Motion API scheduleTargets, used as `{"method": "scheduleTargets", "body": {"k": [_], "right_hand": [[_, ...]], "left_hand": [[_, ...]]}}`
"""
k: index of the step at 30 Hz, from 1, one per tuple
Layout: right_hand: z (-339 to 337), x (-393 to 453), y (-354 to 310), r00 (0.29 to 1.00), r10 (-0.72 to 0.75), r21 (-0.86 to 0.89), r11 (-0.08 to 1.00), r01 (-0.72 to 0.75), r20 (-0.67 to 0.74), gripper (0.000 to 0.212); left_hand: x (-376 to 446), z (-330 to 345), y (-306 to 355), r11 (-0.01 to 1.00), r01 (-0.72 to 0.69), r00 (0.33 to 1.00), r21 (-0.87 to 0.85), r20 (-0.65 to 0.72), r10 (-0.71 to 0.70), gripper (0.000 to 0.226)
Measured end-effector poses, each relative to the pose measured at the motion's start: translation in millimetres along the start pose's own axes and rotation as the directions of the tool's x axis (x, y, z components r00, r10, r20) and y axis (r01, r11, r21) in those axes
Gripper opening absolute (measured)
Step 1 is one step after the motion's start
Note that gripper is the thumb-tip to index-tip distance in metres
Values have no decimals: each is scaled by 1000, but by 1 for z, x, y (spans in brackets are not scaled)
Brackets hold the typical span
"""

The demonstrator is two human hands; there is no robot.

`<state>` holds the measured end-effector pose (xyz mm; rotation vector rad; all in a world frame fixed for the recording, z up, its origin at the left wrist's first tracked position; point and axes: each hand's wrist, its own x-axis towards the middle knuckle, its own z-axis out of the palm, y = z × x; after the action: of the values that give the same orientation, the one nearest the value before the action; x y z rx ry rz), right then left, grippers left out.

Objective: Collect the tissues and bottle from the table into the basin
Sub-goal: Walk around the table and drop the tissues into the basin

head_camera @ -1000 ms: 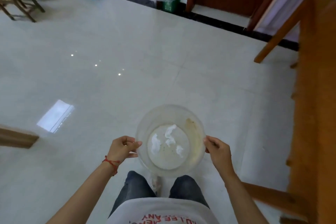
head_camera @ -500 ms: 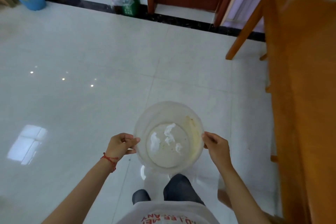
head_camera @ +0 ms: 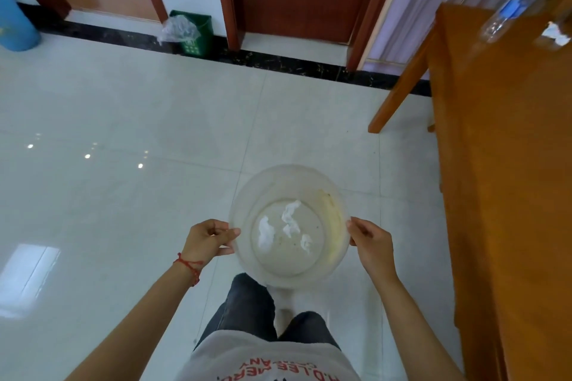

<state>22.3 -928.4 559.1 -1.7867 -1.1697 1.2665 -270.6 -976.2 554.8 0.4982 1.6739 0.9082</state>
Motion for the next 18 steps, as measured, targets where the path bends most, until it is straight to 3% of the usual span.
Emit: {"method": "scheduleTargets", "body": {"k": [4, 8, 18], "right_hand": [[18, 57, -25, 999, 11, 34, 999, -10, -37, 24], [40, 114, -56, 998, 27, 79, 997, -22, -55, 12], [71, 229, -127, 983, 65, 163, 986, -36, -175, 12]], "left_hand": [[62, 8, 43, 999, -15, 999, 33, 30, 14, 8], [126, 10, 95, 997, -26, 998, 73, 52, 22, 10], [254, 29, 213, 995, -54, 991, 90, 129, 42, 9]]}}
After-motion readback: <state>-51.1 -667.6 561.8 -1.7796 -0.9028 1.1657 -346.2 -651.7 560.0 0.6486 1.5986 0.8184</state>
